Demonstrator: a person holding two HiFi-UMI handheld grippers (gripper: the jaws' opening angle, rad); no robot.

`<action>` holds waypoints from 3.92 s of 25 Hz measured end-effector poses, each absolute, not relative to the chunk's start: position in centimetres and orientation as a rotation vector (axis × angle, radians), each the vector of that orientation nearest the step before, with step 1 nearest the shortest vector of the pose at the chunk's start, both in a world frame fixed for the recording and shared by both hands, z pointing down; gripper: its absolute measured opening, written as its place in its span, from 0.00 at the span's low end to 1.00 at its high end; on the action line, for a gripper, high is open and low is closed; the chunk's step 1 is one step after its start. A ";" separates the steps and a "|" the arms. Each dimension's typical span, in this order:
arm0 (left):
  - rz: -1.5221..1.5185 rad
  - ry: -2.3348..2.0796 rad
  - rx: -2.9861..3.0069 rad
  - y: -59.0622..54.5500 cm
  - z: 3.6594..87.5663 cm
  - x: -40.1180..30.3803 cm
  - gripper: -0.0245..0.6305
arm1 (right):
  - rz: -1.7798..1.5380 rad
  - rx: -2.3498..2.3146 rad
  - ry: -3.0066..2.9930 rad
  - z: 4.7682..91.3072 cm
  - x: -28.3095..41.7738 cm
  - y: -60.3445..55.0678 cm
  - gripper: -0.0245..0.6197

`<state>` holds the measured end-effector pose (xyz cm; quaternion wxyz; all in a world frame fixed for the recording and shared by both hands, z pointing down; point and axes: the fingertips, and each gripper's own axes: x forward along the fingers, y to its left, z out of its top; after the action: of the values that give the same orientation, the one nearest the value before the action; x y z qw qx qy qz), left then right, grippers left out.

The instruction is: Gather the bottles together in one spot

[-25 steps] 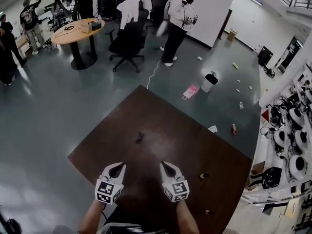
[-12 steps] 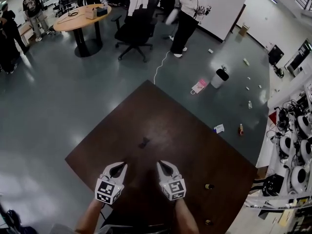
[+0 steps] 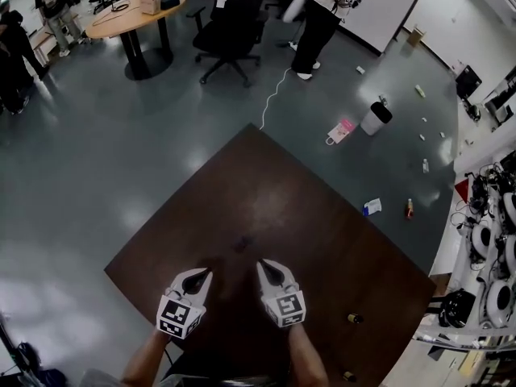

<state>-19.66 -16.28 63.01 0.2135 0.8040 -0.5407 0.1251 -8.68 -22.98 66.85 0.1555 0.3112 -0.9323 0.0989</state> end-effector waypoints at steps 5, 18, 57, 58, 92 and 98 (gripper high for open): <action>0.358 -1.489 2.230 -16.6 63.5 -19.8 0.04 | 0.314 0.864 -2.697 67.5 -10.0 -23.8 0.23; 0.378 -1.490 2.206 -16.6 63.7 -20.0 0.04 | 0.281 0.716 -2.672 70.4 -13.7 -26.4 0.34; 0.356 -1.437 2.308 -14.6 60.9 -18.6 0.04 | 0.202 1.103 -2.555 65.7 -4.2 -25.3 0.19; 0.354 -1.432 2.318 -14.4 60.7 -18.3 0.04 | 0.199 1.127 -2.548 65.4 -3.3 -24.9 0.19; 0.381 -1.315 2.434 -4.9 60.1 -12.6 0.04 | 0.257 1.200 -2.550 66.5 0.2 -5.7 0.19; 0.397 -1.321 2.415 -4.1 60.9 -13.0 0.04 | 0.295 1.156 -2.545 68.7 -0.4 -4.2 0.19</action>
<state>-13.00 -4.07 60.90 0.1793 0.8542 -0.4674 0.1406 -0.42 -4.15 68.66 0.1646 0.4057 -0.8931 0.1034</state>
